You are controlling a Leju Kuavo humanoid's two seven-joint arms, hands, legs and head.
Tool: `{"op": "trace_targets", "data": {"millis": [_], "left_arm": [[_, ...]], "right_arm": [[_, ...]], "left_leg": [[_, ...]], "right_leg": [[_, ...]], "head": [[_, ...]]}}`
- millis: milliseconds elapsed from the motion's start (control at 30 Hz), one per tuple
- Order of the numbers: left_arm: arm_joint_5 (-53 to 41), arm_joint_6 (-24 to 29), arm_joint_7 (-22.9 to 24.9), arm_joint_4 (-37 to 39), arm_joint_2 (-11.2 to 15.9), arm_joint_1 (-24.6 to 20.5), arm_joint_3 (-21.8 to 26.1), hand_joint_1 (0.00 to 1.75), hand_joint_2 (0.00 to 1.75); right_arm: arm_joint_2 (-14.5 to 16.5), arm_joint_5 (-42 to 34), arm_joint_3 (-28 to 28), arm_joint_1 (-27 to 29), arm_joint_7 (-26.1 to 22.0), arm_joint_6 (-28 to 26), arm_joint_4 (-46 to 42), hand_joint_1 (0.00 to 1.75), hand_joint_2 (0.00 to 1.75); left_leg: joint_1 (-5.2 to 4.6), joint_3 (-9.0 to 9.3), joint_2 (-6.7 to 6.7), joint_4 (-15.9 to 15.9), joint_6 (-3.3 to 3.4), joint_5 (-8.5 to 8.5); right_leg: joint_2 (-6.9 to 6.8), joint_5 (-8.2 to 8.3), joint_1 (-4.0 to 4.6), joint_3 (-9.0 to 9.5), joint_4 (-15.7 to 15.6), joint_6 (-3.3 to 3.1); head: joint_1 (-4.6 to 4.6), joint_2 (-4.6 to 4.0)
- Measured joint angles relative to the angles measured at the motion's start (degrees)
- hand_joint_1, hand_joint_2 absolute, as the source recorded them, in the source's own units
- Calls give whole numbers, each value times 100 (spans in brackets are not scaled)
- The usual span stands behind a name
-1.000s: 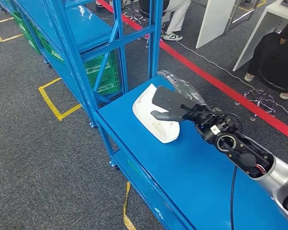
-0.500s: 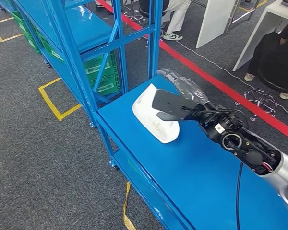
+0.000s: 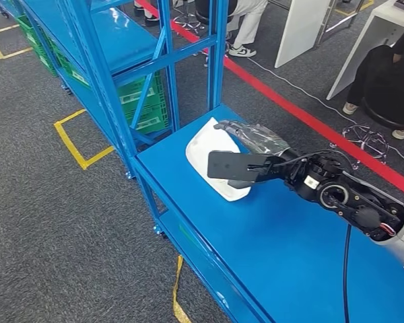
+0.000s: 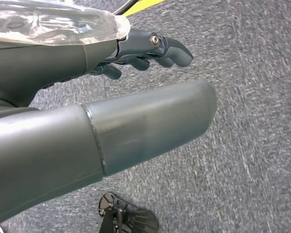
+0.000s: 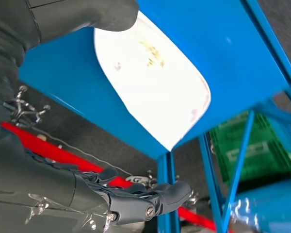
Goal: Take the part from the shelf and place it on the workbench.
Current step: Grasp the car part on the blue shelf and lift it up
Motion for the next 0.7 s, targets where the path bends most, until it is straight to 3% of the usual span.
{"op": "trace_targets", "data": {"millis": [333,700], "left_arm": [[50,-16,-85,0,114,169,51,0,0],[43,-21,-101,0,160,190,54,0,0]], "right_arm": [[-262,-116,537,-199,270,605,-81,0,175],[-449,-150,915,-293,304,668,-133,0,175]], "left_leg": [[1,0,-1,0,0,0],[1,1,-1,0,0,0]], "right_leg": [[0,-2,2,-1,0,2],[0,-2,0,1,0,2]], "head": [[1,-1],[-1,-1]]}}
